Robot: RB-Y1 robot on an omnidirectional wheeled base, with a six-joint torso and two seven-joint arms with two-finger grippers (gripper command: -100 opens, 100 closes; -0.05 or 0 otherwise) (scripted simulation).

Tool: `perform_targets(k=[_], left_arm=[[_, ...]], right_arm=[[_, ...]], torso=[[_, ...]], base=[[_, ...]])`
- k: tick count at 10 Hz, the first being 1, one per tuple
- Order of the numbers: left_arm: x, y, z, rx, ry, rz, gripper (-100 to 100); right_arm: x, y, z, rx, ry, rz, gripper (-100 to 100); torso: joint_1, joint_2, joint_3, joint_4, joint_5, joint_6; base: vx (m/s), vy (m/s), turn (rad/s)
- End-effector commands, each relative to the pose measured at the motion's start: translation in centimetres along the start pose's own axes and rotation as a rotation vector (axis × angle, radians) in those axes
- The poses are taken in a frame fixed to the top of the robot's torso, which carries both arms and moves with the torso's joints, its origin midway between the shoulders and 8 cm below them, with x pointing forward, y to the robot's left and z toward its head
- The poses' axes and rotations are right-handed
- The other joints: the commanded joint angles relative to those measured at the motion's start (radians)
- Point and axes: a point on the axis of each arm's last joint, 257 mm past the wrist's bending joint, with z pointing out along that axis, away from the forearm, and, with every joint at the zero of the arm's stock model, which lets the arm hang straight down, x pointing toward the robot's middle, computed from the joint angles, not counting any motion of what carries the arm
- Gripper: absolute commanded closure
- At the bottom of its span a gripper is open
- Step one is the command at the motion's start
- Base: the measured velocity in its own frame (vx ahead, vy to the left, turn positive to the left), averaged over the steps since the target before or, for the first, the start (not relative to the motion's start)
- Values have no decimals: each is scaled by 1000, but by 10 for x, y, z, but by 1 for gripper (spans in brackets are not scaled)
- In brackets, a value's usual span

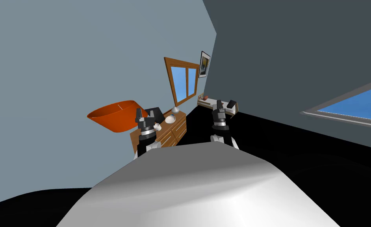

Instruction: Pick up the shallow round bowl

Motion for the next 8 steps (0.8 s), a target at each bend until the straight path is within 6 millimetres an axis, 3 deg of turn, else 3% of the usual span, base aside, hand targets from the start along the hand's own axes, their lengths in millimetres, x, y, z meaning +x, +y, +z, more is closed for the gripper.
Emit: perform_targets(k=[1, 8], left_arm=[[1, 10, 2, -41, 23, 0, -100], [-5, 52, 7, -206, 45, -23, -100]], right_arm=[[0, 0, 0, 0, 0, 0, 0], [0, 0, 0, 0, 0, 0, 0]], torso=[[0, 0, 0, 0, 0, 0], [-1, 1, 1, 0, 0, 0]], base=[[-18, -5, 66], [-24, -14, 45]])
